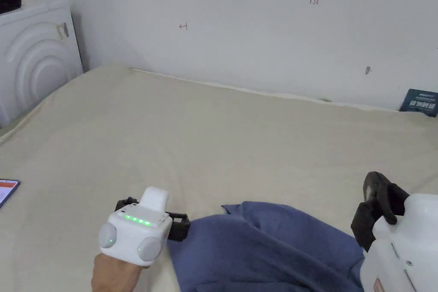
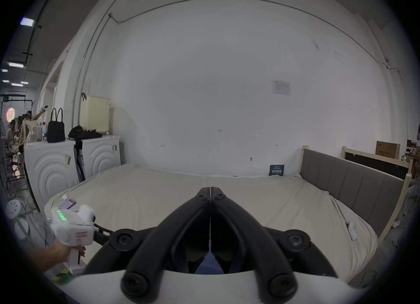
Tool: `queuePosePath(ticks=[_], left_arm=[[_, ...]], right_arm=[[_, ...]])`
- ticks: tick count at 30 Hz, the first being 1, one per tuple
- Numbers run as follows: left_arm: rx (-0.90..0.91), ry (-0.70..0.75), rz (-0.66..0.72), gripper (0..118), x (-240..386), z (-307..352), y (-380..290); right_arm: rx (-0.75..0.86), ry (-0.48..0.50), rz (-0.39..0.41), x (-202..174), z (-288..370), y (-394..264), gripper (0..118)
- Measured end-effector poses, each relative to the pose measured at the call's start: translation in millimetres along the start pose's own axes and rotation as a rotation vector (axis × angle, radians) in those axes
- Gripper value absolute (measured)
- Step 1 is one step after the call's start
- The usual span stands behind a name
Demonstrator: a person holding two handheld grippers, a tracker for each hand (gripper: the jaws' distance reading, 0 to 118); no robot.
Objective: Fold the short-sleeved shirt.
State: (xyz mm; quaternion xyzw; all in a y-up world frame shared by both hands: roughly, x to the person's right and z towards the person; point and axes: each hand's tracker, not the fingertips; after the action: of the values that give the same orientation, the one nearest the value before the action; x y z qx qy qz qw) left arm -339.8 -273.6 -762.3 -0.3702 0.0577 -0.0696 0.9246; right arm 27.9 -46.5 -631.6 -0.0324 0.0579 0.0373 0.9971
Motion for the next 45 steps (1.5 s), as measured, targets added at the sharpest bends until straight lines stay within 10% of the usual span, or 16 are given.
queuePosePath(ticks=[10,13,15,16,23,24,26,31,45], left_arm=[[-0.077,-0.101,-0.073,115,20,-77,-8],[-0.088,-0.143,0.016,82,34,-65,-30],[-0.061,-0.195,0.023,15,43,-48,-38],[-0.031,-0.230,0.035,2,45,-44,-40],[0.144,-0.205,0.235,2,25,23,-36],[0.158,-0.229,0.239,3,21,31,-35],[0.180,-0.215,0.235,2,17,38,-34],[0.227,-0.188,0.270,2,7,62,-27],[0.271,-0.188,0.298,2,-5,83,-36]], right_arm=[[-0.081,-0.034,0.027,7,-27,-27,1],[-0.107,-0.041,0.015,12,-35,-34,1],[-0.116,-0.046,0.017,13,-39,-38,1],[-0.120,-0.045,0.019,13,-41,-41,1],[-0.179,0.032,0.083,16,-70,-68,14],[-0.168,0.080,0.076,18,-80,-73,36],[-0.196,0.166,0.093,22,-105,-79,117],[-0.327,0.409,0.148,26,-211,-123,118],[-0.862,0.610,0.332,-19,-424,-258,103]])
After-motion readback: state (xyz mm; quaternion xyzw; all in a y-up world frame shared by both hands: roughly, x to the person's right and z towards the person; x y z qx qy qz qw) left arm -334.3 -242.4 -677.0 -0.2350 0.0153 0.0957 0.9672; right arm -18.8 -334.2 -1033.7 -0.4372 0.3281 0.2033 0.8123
